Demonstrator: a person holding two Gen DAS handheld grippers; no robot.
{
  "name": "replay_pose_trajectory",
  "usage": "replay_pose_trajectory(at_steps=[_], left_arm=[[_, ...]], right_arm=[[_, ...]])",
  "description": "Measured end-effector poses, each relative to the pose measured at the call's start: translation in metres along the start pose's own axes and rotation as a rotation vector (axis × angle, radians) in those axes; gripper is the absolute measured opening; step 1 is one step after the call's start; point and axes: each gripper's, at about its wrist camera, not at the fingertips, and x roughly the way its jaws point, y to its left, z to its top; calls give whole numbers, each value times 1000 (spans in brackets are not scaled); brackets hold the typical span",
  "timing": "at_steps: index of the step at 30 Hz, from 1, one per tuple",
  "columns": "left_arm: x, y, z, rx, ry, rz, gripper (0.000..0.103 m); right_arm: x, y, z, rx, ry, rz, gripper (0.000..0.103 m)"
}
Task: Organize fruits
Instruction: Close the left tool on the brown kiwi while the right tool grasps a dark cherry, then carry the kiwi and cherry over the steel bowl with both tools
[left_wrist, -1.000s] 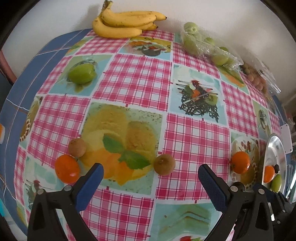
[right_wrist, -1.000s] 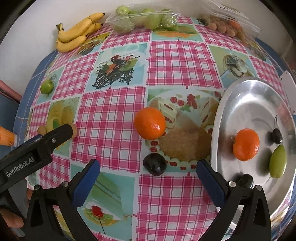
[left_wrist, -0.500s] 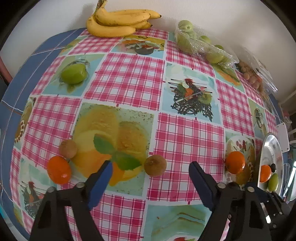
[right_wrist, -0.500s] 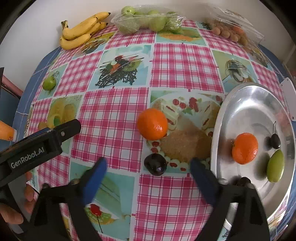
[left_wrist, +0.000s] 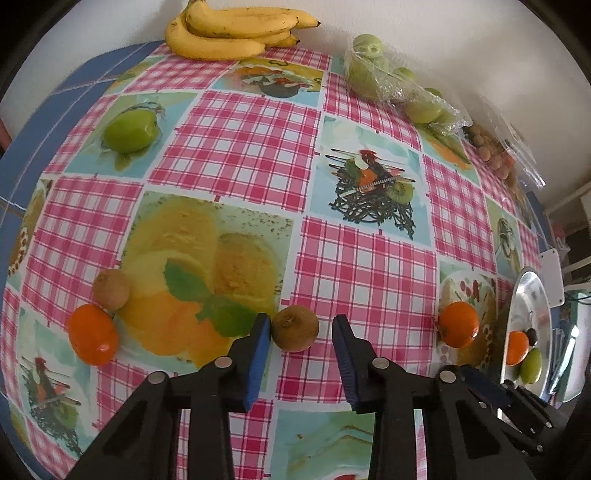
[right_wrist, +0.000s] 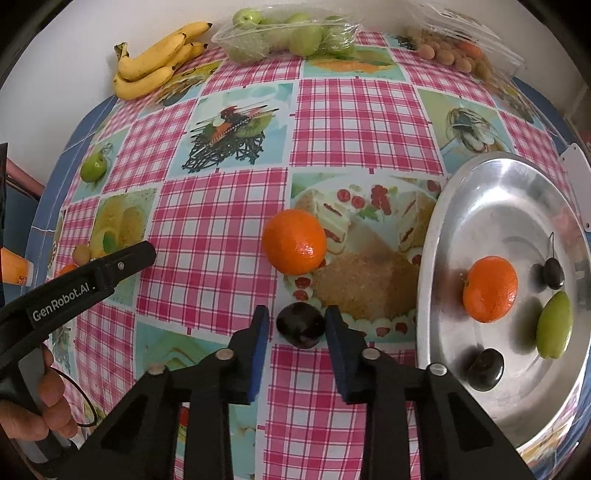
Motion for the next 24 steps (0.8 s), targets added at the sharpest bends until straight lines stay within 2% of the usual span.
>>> replay_pose_trajectory(at_steps=[3, 6, 11, 18, 24], left_arm=[[3, -1, 1, 5, 7, -2, 38], [3, -1, 0, 4, 8, -13, 28], [-1, -3, 2, 9, -5, -23, 28], [-27, -12, 7, 27, -70, -47, 28], [-41, -16, 9, 29, -105, -54, 28]], right_arm=[[0, -2, -1, 8, 2, 13, 28], [0, -3, 0, 6, 1, 17, 27], [-10, 0, 1, 6, -25, 46, 27], [-45, 2, 3, 4, -126, 73, 27], [-55, 0, 4, 16, -150, 84, 27]])
